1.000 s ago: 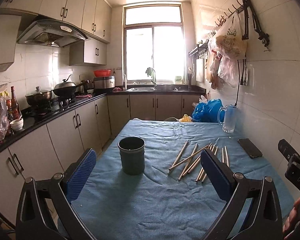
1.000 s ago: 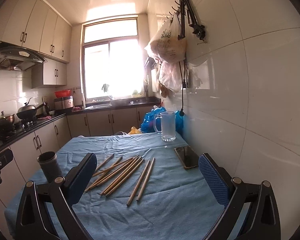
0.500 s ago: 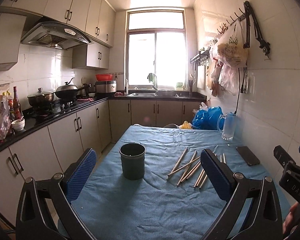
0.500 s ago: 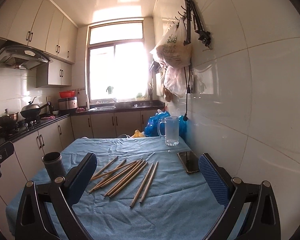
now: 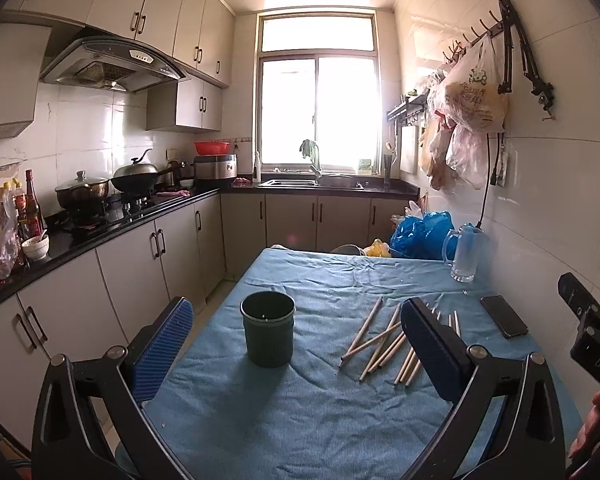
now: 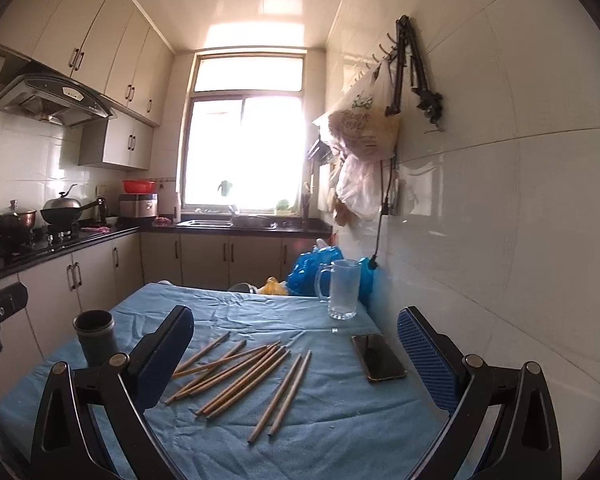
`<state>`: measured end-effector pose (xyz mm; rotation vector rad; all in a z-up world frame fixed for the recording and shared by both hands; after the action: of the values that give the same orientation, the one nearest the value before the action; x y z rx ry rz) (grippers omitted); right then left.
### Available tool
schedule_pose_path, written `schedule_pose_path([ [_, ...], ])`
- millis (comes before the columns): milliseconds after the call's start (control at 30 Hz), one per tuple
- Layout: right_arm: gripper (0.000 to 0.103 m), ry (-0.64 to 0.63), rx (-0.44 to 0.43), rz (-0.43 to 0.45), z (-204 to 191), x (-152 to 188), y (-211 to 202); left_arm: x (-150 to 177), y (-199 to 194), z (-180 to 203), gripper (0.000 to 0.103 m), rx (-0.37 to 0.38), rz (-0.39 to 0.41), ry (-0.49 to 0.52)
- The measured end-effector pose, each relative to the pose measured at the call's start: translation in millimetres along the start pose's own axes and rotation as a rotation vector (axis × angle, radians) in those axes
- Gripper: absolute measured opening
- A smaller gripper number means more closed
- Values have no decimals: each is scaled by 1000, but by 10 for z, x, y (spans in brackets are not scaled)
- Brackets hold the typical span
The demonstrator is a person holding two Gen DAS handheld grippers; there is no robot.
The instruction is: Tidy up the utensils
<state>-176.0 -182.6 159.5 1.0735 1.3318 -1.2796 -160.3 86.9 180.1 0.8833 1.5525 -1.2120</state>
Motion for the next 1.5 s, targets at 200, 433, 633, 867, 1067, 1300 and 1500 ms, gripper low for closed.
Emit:
schedule_pose_path([
  [200,103,35,-13,-44,113,-100,198,-85,175,115,103,5,-18,46],
  [433,103,106,4,-123,363,45,480,-15,511,423,103,29,-71,110],
  [633,103,168,14,-233,602,388,823,166,877,815,103,58,-129,180],
  [867,103,223,6,-319,812,692,1144,337,1271,1237,103,80,-182,237],
  [1067,103,269,6,-386,1027,928,1393,367,1595,1539,103,85,-193,300],
  [1300,103,236,100,-541,1252,1226,1694,382,1979,1708,103,66,-231,320],
  [1500,103,214,141,-619,1406,1426,1803,527,2243,1807,103,88,-300,330],
])
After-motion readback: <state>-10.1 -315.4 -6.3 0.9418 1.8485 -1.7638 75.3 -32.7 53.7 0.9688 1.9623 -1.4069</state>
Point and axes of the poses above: each gripper's, at about its wrist camera, not at the fingertips, and y roughly the way its jaws point, z to its right, x to its underside, the point moved 7 cm from there along y, roughly the way its jaws point, and after that the axes turned 14 degrees about -x, right-handed, at the moved point
